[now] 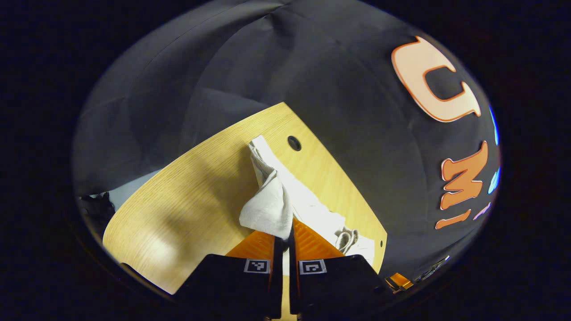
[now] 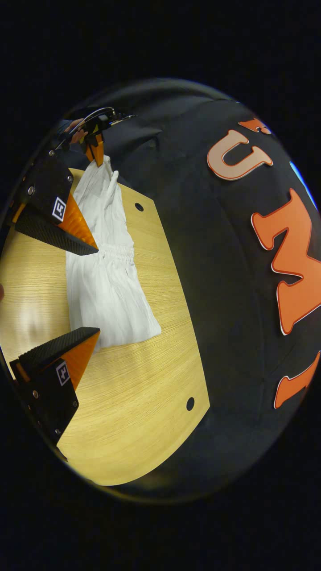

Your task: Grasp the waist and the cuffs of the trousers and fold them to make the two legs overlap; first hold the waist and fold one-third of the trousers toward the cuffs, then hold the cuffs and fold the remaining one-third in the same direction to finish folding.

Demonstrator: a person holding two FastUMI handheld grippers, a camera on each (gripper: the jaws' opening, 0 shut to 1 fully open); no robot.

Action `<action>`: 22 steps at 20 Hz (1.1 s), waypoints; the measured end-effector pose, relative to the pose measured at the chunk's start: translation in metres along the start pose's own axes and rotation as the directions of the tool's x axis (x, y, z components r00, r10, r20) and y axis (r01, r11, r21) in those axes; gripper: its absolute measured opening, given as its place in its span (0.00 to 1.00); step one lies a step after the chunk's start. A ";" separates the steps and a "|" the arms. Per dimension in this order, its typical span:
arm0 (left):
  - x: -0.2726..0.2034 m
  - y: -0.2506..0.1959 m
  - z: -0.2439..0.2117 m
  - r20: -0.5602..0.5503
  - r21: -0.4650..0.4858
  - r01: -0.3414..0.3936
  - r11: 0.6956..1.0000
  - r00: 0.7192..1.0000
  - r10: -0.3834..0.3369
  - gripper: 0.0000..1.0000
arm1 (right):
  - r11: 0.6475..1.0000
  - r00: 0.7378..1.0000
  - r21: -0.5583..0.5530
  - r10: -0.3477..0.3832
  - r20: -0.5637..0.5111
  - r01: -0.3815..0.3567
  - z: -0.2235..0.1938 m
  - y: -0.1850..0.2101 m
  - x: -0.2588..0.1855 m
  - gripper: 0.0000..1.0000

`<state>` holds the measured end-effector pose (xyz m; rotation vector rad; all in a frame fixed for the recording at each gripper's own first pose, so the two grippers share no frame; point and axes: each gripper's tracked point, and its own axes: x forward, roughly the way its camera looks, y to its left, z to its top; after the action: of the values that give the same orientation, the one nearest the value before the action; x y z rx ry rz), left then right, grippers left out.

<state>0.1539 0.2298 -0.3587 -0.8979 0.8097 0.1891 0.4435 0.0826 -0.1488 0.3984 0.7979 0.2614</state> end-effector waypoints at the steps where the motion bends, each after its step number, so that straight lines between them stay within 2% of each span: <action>1: -0.004 -0.012 0.000 0.008 0.012 0.007 1.000 1.000 -0.007 0.10 | 1.000 1.000 -0.012 0.000 0.003 0.000 0.001 -0.001 0.000 0.98; 10: -0.017 -0.133 -0.015 0.028 0.136 0.077 0.988 0.996 -0.082 0.10 | 0.998 0.999 -0.058 0.000 0.039 0.003 0.013 -0.042 -0.022 0.99; 17: -0.009 -0.217 -0.052 -0.005 0.269 0.133 0.954 0.991 -0.137 0.10 | 0.996 0.997 -0.084 -0.022 0.073 0.028 0.024 -0.079 -0.040 0.99; 22: 0.013 -0.269 -0.088 -0.055 0.319 0.168 0.933 0.986 -0.159 0.10 | 0.998 0.996 -0.063 -0.018 0.088 0.024 0.028 -0.096 -0.050 0.99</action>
<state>0.2401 -0.0079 -0.2316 -0.6534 0.7608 -0.1019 0.4382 -0.0290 -0.1420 0.3385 0.7057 0.2476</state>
